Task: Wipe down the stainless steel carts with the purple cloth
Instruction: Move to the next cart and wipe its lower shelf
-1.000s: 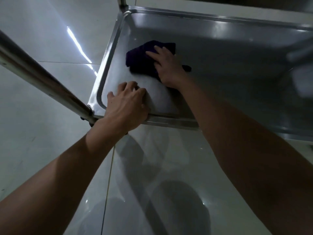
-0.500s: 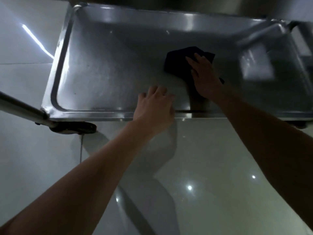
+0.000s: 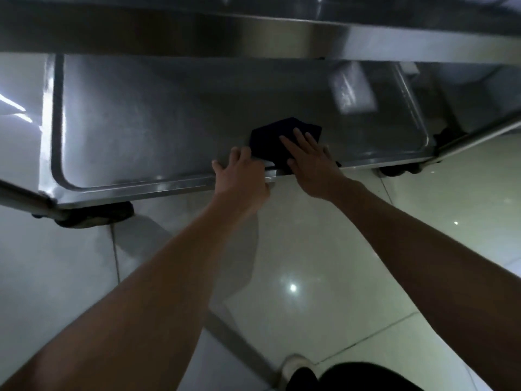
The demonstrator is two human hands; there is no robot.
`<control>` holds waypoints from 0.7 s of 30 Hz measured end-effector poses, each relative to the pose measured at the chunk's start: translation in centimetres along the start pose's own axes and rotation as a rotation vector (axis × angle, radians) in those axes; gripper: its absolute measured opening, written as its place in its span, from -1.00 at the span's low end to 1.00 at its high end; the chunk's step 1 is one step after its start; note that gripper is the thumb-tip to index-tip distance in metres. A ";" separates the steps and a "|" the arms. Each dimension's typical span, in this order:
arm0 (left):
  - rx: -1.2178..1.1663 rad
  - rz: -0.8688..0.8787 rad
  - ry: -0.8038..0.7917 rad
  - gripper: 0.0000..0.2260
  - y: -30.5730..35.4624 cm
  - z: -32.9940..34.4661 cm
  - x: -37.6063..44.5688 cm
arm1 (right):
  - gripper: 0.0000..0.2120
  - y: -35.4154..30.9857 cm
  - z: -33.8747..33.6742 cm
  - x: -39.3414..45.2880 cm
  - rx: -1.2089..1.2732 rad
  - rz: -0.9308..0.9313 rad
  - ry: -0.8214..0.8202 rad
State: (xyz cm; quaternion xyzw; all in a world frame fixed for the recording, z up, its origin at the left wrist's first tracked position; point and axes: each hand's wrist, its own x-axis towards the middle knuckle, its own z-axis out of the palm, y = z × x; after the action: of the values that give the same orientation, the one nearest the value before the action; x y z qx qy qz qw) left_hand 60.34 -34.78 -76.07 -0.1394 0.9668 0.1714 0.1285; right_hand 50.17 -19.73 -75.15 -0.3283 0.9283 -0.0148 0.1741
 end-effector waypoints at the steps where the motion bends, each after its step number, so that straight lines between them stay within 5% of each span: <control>1: -0.001 0.001 -0.031 -0.52 -0.1 -0.1 -0.2 | -0.47 -0.4 -0.5 -0.9 0.001 0.005 -0.009; 8: -0.018 0.047 -0.131 -0.45 -1.5 -1.3 -0.5 | -0.49 -0.1 -3.7 -8.5 -0.139 -0.088 -0.033; 21: -0.024 0.021 0.110 -0.49 -0.7 0.6 -1.3 | -0.52 0.1 0.8 2.4 -0.194 -0.265 0.113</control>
State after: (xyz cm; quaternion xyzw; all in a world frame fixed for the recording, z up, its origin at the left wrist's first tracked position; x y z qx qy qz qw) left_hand 61.87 -34.91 -76.47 -0.1399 0.9717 0.1765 0.0719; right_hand 48.64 -21.00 -76.67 -0.4616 0.8823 0.0335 0.0859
